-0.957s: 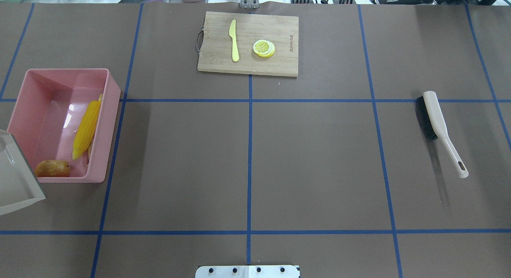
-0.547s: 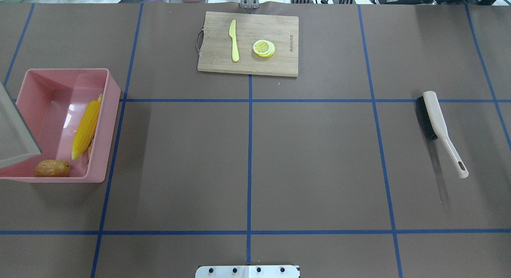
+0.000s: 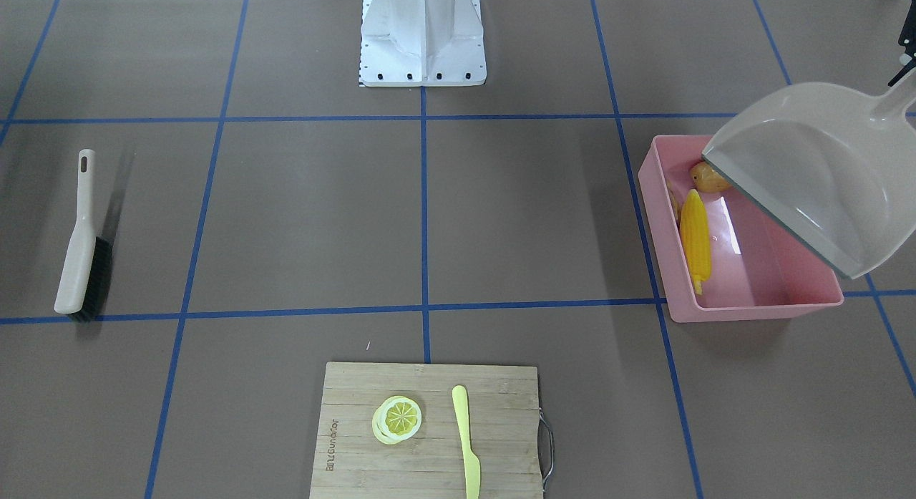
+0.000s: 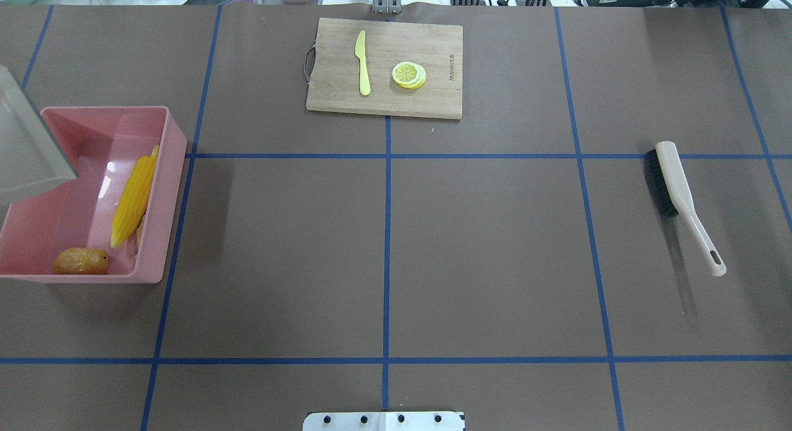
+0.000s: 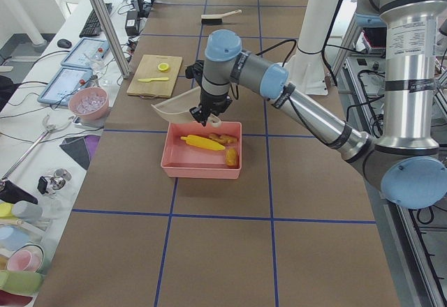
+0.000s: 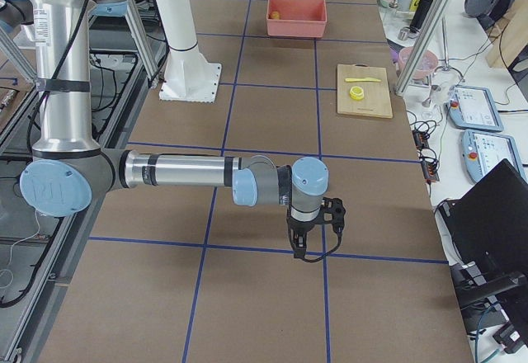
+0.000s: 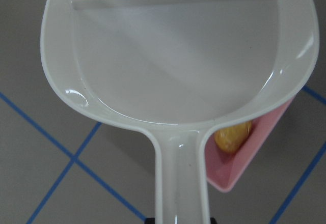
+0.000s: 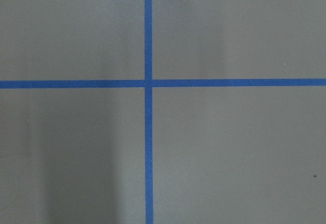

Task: Sweep and dump trash into bin
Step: 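Raise the empty dustpan out of the bin with the left gripper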

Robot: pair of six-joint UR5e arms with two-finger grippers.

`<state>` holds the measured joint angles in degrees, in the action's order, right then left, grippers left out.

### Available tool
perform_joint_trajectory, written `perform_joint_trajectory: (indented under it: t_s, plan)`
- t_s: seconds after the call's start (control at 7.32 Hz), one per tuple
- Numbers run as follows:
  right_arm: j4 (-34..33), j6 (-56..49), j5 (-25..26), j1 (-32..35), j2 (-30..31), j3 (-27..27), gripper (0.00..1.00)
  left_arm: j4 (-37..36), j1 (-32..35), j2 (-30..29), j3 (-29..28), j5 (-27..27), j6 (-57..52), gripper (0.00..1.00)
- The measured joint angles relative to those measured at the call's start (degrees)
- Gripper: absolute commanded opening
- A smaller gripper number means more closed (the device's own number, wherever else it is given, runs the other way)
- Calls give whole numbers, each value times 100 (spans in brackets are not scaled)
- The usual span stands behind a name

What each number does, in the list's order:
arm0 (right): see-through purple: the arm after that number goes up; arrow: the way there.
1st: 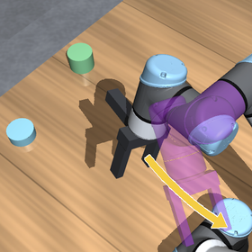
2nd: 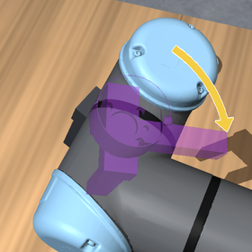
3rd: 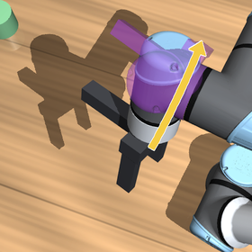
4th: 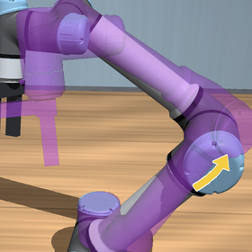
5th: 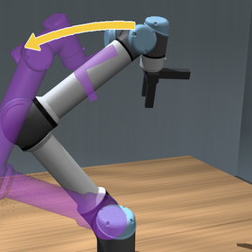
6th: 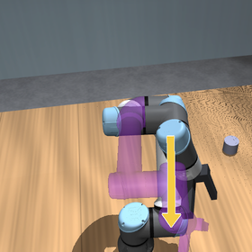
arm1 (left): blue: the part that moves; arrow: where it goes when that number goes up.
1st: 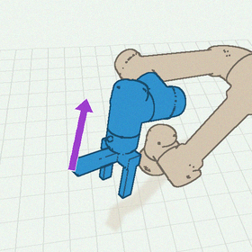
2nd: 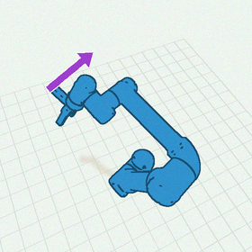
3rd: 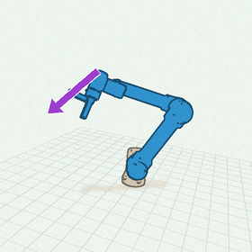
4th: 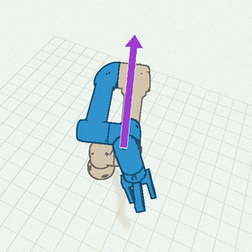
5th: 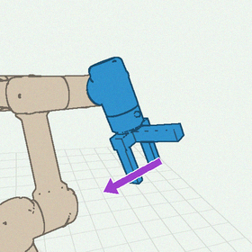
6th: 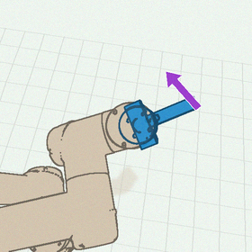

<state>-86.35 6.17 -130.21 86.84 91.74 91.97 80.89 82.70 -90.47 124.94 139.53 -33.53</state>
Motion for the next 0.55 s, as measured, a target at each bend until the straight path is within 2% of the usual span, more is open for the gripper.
perform_joint_trajectory:
  t_s: [0.27,0.55]
  plan:
    - [11,40,1,0,28,-25,100,238,-966,-579,-236,34,95,0]
    - [12,51,4,0,36,-35,100,1010,-1926,-779,-496,-21,104,0]
